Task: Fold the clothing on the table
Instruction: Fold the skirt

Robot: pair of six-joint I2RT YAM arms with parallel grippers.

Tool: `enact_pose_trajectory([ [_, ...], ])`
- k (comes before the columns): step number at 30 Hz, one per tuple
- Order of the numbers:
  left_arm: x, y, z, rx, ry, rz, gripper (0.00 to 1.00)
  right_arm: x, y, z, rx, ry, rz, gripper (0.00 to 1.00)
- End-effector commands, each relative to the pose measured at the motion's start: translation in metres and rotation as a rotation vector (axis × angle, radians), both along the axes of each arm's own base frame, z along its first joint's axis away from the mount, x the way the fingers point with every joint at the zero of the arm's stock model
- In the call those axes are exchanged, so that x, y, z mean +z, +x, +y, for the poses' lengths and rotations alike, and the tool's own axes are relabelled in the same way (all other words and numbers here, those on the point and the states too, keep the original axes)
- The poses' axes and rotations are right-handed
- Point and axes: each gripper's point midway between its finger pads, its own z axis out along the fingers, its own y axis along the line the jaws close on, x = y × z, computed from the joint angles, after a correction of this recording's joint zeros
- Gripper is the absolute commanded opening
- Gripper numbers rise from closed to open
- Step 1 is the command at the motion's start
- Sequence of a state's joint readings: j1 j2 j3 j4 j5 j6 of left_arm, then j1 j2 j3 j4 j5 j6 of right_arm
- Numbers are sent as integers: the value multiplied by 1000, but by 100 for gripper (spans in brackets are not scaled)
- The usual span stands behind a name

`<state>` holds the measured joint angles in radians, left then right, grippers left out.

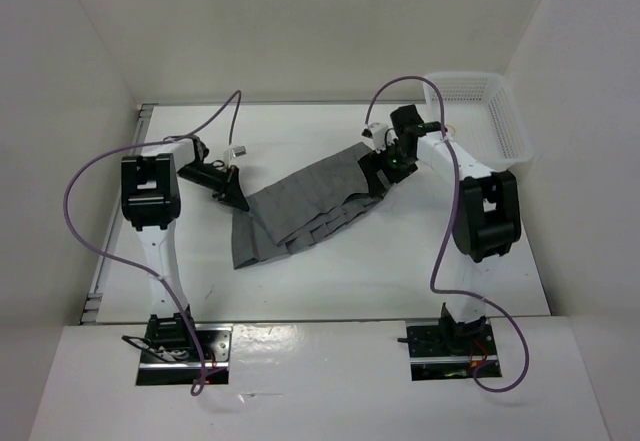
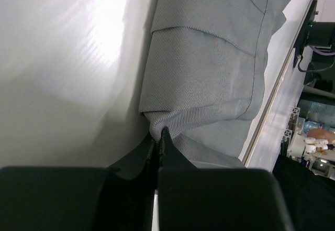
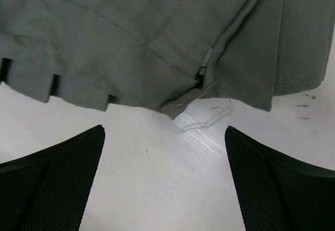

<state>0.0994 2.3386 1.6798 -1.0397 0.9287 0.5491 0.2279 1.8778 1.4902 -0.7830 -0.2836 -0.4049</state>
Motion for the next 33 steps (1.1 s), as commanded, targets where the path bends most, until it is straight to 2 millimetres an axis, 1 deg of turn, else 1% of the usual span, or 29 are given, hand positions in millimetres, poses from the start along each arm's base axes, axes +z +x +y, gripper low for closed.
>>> enact_pose_trajectory([
  [1, -19, -10, 28, -67, 140, -57, 0, -11, 28, -6, -20, 82, -1, 100],
  [2, -17, -9, 30, -68, 151, -65, 0, -8, 32, -7, -23, 108, 13, 100],
  [3, -17, -13, 29, -69, 150, -59, 0, -10, 37, -14, -29, 127, 22, 100],
  [4, -18, -13, 31, -76, 158, -65, 0, -5, 46, -13, -17, 153, 11, 100],
  [5, -17, -16, 30, -77, 158, -60, 0, -18, 45, -13, -20, 148, 54, 100],
  [6, -19, -19, 30, -78, 156, -50, 0, -21, 49, -19, -17, 142, 54, 100],
  [7, -19, -19, 30, -78, 156, -50, 0, -16, 57, -16, -12, 154, 37, 100],
  [8, -16, -21, 33, -68, 156, -50, 0, -17, 61, -20, -10, 151, 29, 100],
  [9, -15, -23, 33, -68, 156, -50, 0, -19, 63, -18, 5, 162, 28, 100],
  [10, -15, -21, 33, -62, 159, -55, 0, -10, 68, -14, 14, 182, 6, 100],
  [11, -14, -23, 32, -62, 158, -54, 0, -11, 69, -13, 27, 186, 11, 100],
  [12, -14, -20, 31, -51, 152, -58, 0, -14, 73, -16, 22, 195, 12, 100],
  [13, -12, -23, 31, -51, 152, -58, 0, -8, 78, -12, 38, 213, 0, 100],
  [14, -12, -21, 31, -44, 154, -58, 0, -15, 80, -16, 36, 219, 13, 100],
  [16, -13, -23, 29, -42, 143, -51, 0, -10, 86, -17, 44, 240, 13, 100],
  [17, -13, -23, 29, -42, 143, -51, 0, -15, 87, -16, 53, 246, 25, 100],
  [19, -13, -22, 29, -35, 145, -51, 0, -9, 97, -24, 38, 258, 9, 100],
  [20, -13, -24, 30, -37, 155, -50, 0, -8, 97, -21, 50, 271, 15, 100],
  [22, -12, -24, 30, -31, 156, -43, 0, -10, 106, -29, 34, 279, 11, 100],
  [23, -12, -24, 30, -31, 156, -43, 0, -7, 110, -28, 38, 288, 3, 100],
  [24, -10, -21, 31, -30, 158, -61, 0, -18, 111, -28, 35, 288, 27, 100],
  [25, -10, -22, 30, -22, 159, -51, 0, -23, 111, -33, 23, 288, 42, 100],
  [26, -10, -22, 30, -22, 159, -51, 0, -20, 115, -31, 37, 295, 30, 100],
  [27, -10, -22, 30, -22, 159, -51, 0, -33, 112, -31, 31, 296, 72, 100],
  [28, -10, -20, 31, -22, 160, -60, 0, -37, 111, -30, 32, 306, 87, 100],
  [29, -11, -20, 32, -18, 169, -52, 0, -35, 114, -27, 45, 319, 80, 100],
  [30, -11, -20, 32, -17, 169, -52, 0, -43, 112, -26, 44, 328, 104, 100],
  [32, -11, -20, 32, -17, 169, -52, 0, -40, 110, -23, 48, 348, 117, 100],
  [33, -11, -20, 32, -17, 169, -52, 0, -44, 109, -21, 50, 361, 128, 100],
])
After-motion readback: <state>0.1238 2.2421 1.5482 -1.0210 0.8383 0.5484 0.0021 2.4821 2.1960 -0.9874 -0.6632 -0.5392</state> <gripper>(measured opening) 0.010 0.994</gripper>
